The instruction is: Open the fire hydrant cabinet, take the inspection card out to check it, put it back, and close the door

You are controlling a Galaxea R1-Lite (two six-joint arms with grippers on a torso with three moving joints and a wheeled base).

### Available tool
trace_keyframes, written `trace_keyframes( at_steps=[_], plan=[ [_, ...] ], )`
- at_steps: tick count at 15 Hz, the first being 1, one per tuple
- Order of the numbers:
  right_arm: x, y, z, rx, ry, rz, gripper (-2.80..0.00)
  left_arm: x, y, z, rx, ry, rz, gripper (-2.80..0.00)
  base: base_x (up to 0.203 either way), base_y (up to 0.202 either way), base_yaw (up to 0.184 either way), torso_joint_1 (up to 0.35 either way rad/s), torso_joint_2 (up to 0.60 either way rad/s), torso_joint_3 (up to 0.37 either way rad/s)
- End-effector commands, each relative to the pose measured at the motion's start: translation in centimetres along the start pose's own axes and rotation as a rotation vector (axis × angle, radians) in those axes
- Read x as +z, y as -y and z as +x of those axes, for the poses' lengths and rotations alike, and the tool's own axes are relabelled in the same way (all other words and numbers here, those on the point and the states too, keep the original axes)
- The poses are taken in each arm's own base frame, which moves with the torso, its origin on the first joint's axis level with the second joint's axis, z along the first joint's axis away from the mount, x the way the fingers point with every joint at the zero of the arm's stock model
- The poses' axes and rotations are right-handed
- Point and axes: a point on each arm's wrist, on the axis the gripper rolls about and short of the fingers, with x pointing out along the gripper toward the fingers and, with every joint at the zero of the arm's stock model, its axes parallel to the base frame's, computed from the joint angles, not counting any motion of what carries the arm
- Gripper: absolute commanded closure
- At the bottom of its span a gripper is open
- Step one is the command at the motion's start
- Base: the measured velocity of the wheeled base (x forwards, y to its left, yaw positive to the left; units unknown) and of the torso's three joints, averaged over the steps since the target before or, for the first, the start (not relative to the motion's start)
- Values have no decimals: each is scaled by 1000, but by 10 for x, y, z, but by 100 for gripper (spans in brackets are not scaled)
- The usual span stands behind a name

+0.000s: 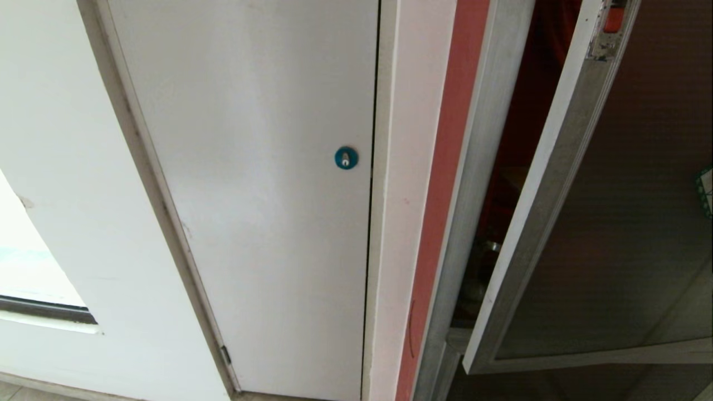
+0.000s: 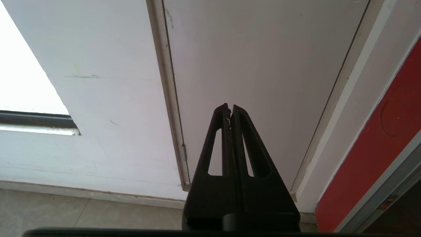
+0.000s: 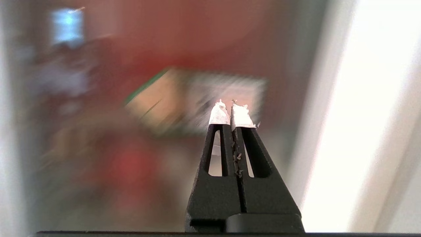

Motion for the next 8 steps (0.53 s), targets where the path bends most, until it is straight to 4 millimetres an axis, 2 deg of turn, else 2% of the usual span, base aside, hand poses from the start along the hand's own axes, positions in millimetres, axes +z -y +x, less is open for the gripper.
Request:
trace_keyframes(
  at_steps=[1,4,8],
  plan=[
    [-25,-3,-17,78,19,13,0,0,0,0,0,0,0,0,0,0,0,0,0,0],
    [-79,-19,-19,228,-81,45,0,0,0,0,0,0,0,0,0,0,0,0,0,0],
    [-134,-37,-13,319,-209,157,0,0,0,0,0,-2,0,0,0,0,0,0,0,0]
  ],
)
